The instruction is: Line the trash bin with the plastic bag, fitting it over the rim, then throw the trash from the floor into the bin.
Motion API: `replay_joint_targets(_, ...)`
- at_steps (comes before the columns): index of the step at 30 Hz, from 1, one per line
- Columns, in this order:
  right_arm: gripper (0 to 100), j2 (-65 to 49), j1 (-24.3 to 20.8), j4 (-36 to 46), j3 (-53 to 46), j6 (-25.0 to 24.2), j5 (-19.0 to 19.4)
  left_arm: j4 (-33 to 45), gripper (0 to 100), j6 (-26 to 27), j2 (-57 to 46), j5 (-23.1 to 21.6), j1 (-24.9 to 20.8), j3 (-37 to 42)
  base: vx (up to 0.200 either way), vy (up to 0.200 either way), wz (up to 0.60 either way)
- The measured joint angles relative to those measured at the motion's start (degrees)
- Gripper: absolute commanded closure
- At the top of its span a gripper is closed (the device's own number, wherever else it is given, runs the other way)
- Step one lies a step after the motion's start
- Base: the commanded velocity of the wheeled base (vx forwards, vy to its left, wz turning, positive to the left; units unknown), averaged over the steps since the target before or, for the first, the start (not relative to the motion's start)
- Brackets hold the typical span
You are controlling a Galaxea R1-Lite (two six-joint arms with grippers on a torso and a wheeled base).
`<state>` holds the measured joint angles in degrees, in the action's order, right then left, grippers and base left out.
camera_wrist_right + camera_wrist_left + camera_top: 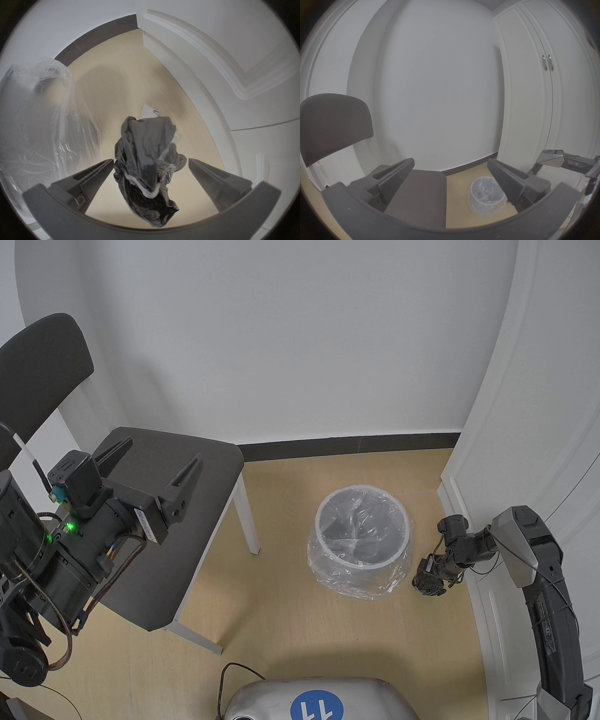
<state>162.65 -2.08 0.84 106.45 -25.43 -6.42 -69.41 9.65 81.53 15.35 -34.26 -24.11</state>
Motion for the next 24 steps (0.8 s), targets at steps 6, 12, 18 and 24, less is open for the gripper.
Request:
replay_joint_targets(6,100,0.2,-0.1,-0.1,0.4,-0.1,0.0,0.0,0,0.0,0.0,0.0,0.0,0.0,0.000,0.000,0.00)
replay_joint_targets(12,100,0.3,-0.1,-0.2,0.4,0.2,0.0,0.0,0,0.0,-0.1,0.0,-0.2,0.0,0.000,0.000,0.00)
replay_joint_targets(18,100,0.3,-1.0,-0.2,0.5,0.4,-1.8,0.0,0,0.0,-0.1,0.0,-0.3,0.1,0.000,0.000,0.00)
replay_joint_targets(24,100,0.5,-1.3,-2.5,0.5,0.2,-4.6,0.0,0,0.0,0.1,0.0,-0.7,0.4,0.000,0.000,0.00)
